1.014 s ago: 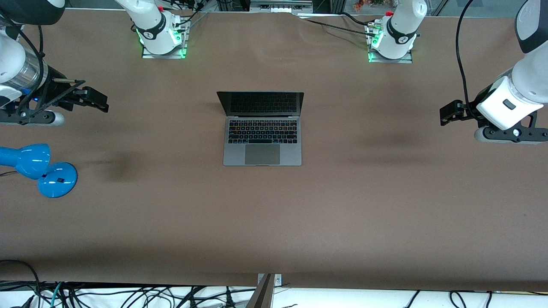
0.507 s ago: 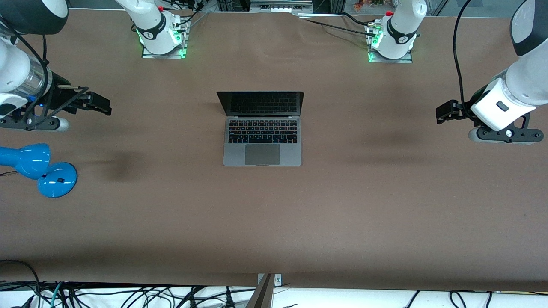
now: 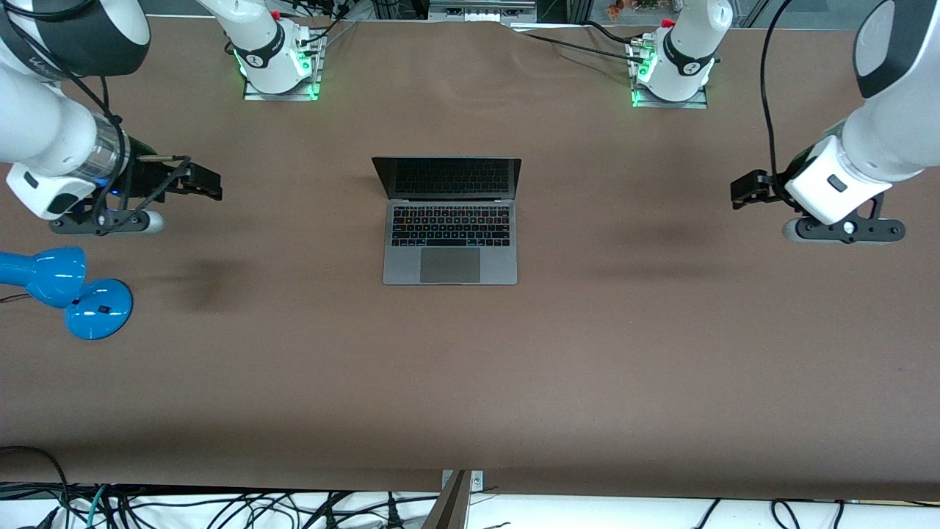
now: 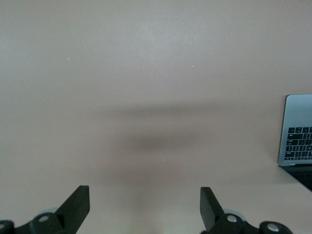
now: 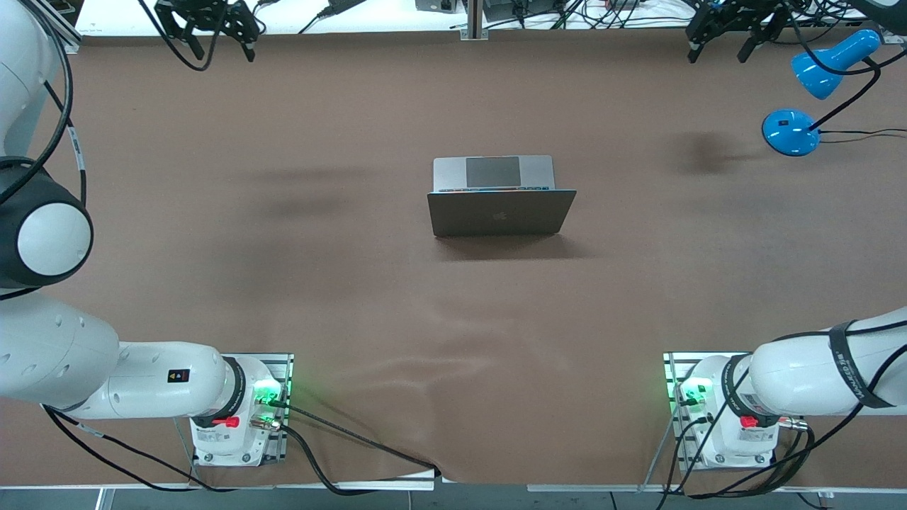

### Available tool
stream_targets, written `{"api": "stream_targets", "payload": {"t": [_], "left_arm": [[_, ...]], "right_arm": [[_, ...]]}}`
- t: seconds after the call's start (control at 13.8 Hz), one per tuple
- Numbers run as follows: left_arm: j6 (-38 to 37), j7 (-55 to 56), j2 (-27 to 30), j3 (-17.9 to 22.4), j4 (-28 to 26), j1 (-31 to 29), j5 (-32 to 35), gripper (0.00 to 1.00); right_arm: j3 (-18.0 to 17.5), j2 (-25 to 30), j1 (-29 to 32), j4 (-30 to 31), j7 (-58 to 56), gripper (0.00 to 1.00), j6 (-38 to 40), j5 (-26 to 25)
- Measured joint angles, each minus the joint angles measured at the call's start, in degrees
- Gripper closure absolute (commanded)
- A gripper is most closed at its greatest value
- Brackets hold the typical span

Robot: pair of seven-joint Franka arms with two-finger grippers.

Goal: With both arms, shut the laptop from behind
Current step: 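Move both grippers toward the laptop screen's back edge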

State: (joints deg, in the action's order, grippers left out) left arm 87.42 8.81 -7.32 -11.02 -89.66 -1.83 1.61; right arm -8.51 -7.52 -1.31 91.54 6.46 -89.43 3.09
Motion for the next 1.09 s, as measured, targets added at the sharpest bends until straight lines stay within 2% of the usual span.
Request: {"api": "stream_targets", "payload": {"t": [0.58,0.8,0.87,1.09], "left_arm": [[-0.02,12.35,0.79,-8.25,-2.74,0.47,-0.30,0.00],[-0.11,16.11,0.84,-10.71,-4.19,0.63,-3.58,0.00],[-0.43,17.11,0.84,-11.35,-4.62,0.59,-4.58,0.00],[-2.99,20.84,1.07,-15.05,-4.83,0.58,-5.32,0.00]], "right_arm": [[-0.34,-2.51,-10.89,0.00,-2.06,0.00,0.26,1.04],[-0.36,-4.51,-13.98,0.02,-0.05,0.01,0.29,7.82],[-0.35,-5.17,-14.48,0.04,1.25,0.04,0.42,9.35],[-0.36,-6.91,-15.79,0.08,4.33,0.25,4.36,11.28]]}}
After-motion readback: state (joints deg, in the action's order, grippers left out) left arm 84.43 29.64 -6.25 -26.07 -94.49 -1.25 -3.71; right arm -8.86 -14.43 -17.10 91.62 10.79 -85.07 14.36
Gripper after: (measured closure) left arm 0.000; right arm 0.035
